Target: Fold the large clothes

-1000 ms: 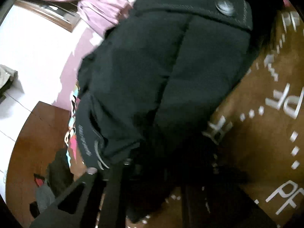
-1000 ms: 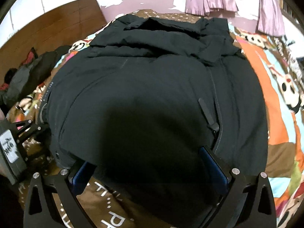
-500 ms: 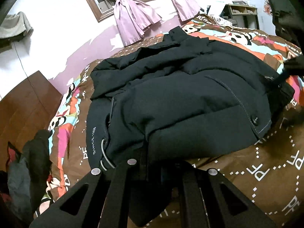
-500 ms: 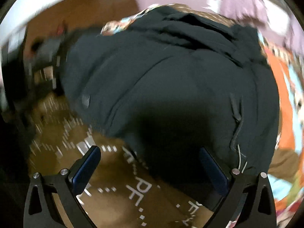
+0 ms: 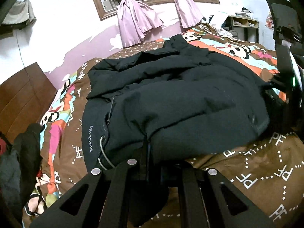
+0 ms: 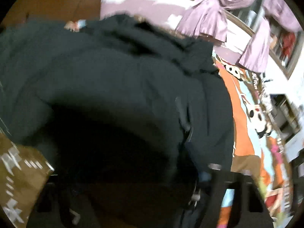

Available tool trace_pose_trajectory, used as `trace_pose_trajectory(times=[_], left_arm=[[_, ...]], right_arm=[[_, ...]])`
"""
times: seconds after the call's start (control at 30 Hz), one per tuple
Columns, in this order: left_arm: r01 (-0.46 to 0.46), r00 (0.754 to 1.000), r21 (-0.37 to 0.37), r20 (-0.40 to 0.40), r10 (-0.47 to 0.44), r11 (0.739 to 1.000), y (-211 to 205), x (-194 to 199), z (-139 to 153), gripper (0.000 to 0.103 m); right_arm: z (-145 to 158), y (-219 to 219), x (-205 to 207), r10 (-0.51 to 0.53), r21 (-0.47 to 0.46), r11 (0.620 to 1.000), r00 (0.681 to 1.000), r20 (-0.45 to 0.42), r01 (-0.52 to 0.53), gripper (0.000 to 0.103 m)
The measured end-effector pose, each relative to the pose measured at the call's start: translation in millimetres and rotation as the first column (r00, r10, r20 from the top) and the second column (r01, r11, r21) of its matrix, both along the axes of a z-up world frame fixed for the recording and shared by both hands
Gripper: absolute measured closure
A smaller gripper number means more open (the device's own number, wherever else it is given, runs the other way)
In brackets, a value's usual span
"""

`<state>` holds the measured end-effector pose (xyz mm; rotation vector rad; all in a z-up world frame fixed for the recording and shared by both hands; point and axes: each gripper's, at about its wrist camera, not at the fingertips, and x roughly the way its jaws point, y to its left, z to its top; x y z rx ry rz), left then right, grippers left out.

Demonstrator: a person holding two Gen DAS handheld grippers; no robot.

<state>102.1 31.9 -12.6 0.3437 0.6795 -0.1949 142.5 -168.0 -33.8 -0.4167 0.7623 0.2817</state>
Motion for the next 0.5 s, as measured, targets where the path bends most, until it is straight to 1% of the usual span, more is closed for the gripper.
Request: trace_pose_trajectory(times=[0.03,0.07,0.1,0.17,0.2,0.27,0.3,0.33,0.37,0.43,0.5], left_arm=[[0.002,1.0,0.004,-0.002,-0.002,1.0,-0.4,-1.6,-0.2,0.097],[0.004,1.0,0.01,-0.003,-0.004,1.0,-0.5,-2.5,-2.5,0.097],[0.006,1.0,0.016,-0.007,-0.005,1.0,-0.3,-2.2,-4.7,0.097],[0.003,1.0,0.015,-0.009,-0.003,1.0,0.9,-1.6,-6.8,0.097],[0.0,1.0,0.012,-0.005,0.0,1.0,1.7,-1.8,-6.2,0.097],[-0.002,1.0,-0.002,0.002,0.002,1.0,4.2,-1.6,-4.4,0.096],[-0.001,1.0,-0.017,0.0,0.001,1.0,5.7,-1.8,-3.7,0.095],[0.002,1.0,-0.048,-0.008,-0.002,0.999,8.6,-2.6,-2.8,0.093],[0.005,1.0,-0.094,-0.018,-0.007,0.996,13.1,-3.9,-1.4,0.09],[0.016,0.999,-0.182,-0.031,-0.022,0.983,20.7,-7.3,2.3,0.088],[0.02,0.999,-0.217,-0.026,-0.026,0.976,22.8,-10.0,6.4,0.082]], right_arm=[[8.7,-2.6,0.8,0.005,0.04,0.999,1.0,0.014,-0.005,0.061],[19.9,-4.6,1.2,0.006,0.079,0.997,0.999,0.038,-0.009,0.066],[27.6,-5.1,2.7,0.007,0.109,0.994,0.999,0.053,-0.012,0.068],[46.0,-8.3,6.5,0.006,0.196,0.981,0.998,0.068,-0.019,0.078],[56.7,-8.5,8.6,0.005,0.236,0.972,0.997,0.079,-0.024,0.079],[77.5,-4.2,6.7,0.011,0.276,0.96,0.993,0.115,-0.042,0.085],[87.5,-2.0,8.4,0.013,0.291,0.955,0.992,0.127,-0.049,0.086],[96.3,0.0,11.7,0.013,0.312,0.949,0.991,0.132,-0.054,0.086],[107.2,2.0,18.9,0.009,0.347,0.936,0.991,0.132,-0.055,0.087],[124.0,5.4,30.5,0.0,0.39,0.919,0.991,0.131,-0.051,0.087],[136.4,8.5,36.1,-0.003,0.405,0.913,0.991,0.136,-0.053,0.088]])
